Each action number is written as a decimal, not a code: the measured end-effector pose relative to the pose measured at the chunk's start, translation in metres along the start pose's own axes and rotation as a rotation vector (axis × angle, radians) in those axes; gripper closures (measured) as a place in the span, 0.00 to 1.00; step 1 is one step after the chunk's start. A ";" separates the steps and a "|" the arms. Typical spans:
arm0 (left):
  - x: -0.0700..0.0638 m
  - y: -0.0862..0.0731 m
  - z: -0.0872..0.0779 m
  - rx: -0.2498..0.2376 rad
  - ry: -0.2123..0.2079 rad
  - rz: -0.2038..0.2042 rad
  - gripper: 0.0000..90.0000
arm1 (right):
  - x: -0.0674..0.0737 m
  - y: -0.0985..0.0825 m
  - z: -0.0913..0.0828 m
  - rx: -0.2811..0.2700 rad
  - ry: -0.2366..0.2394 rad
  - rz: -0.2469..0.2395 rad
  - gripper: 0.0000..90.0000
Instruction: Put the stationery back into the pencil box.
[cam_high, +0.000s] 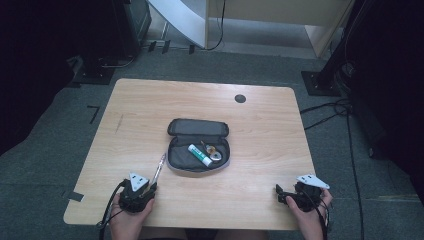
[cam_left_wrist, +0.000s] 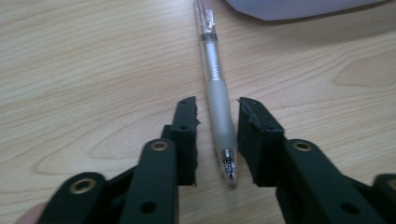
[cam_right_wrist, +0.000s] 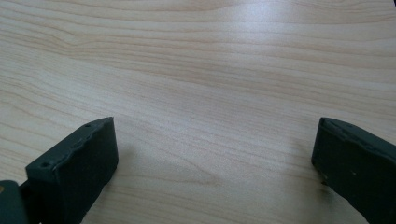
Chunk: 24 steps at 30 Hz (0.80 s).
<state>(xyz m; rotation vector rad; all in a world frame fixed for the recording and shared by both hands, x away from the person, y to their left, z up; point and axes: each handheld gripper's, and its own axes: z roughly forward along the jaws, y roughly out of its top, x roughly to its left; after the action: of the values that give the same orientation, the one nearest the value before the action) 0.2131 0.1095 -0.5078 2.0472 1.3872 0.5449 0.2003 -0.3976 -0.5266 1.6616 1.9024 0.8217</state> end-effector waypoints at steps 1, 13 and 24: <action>0.002 -0.001 0.000 -0.003 0.000 -0.009 0.86 | 0.000 0.000 0.000 0.000 0.000 0.000 0.00; 0.028 -0.008 -0.005 -0.029 0.016 -0.035 0.92 | 0.000 0.000 0.000 0.000 0.000 0.001 0.00; 0.037 0.001 -0.022 -0.096 -0.019 -0.030 0.92 | 0.000 0.000 0.000 0.000 0.000 0.001 0.00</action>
<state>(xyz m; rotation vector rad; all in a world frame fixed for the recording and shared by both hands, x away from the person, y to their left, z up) 0.2134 0.1487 -0.4908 1.9474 1.3522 0.5668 0.2002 -0.3975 -0.5266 1.6624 1.9019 0.8224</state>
